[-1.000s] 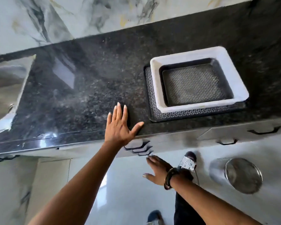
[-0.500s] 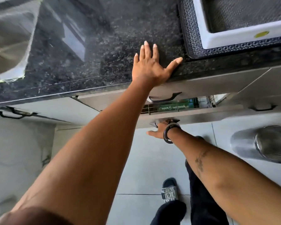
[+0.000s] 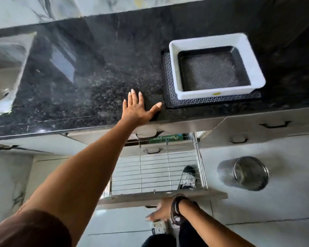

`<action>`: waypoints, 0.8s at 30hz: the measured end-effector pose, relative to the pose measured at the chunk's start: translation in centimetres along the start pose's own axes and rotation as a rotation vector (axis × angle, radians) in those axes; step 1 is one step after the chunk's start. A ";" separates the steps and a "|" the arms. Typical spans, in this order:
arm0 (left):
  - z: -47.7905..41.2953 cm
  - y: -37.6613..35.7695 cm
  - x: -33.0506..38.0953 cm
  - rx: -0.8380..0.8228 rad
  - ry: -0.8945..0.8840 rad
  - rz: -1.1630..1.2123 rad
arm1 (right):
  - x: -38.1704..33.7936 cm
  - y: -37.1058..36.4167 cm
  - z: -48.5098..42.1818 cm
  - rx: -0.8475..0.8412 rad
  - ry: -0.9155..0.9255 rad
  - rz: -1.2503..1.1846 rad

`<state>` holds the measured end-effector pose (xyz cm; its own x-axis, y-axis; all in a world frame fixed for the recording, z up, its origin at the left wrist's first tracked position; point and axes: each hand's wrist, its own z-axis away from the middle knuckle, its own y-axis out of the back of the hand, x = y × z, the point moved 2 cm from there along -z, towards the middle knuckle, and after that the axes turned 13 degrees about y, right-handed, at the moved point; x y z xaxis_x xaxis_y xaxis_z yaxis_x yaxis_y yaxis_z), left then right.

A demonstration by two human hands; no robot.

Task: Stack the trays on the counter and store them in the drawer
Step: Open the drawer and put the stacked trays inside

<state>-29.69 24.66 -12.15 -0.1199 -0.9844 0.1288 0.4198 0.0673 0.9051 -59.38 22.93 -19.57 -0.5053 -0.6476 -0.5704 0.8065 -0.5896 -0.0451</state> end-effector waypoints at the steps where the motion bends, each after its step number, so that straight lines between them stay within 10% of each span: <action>1: -0.2 0.3 0.3 -0.027 0.046 0.082 | 0.5 2.7 3.2 0.005 0.043 -0.153; 3: -0.7 1.2 1.4 -0.036 0.137 0.289 | 2.0 9.5 10.8 0.308 0.110 -0.340; 6: -1.6 2.8 4.9 0.016 0.233 0.522 | 6.4 20.1 22.2 1.464 0.141 -0.514; 8: -2.8 4.0 7.9 -0.049 0.330 0.625 | 9.1 27.0 26.6 1.887 0.074 -0.572; 17: -4.6 5.9 11.9 -0.230 0.388 1.028 | 10.2 40.9 25.0 1.406 0.025 -0.397; 24: 5.8 12.3 1.7 -0.178 0.387 1.055 | 4.1 27.6 29.3 1.123 0.194 -0.581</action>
<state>-29.94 24.78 1.53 0.6420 -0.4364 0.6304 0.2722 0.8984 0.3447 -48.20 -10.15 0.90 -0.5653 -0.1342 -0.8139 -0.2656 -0.9045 0.3336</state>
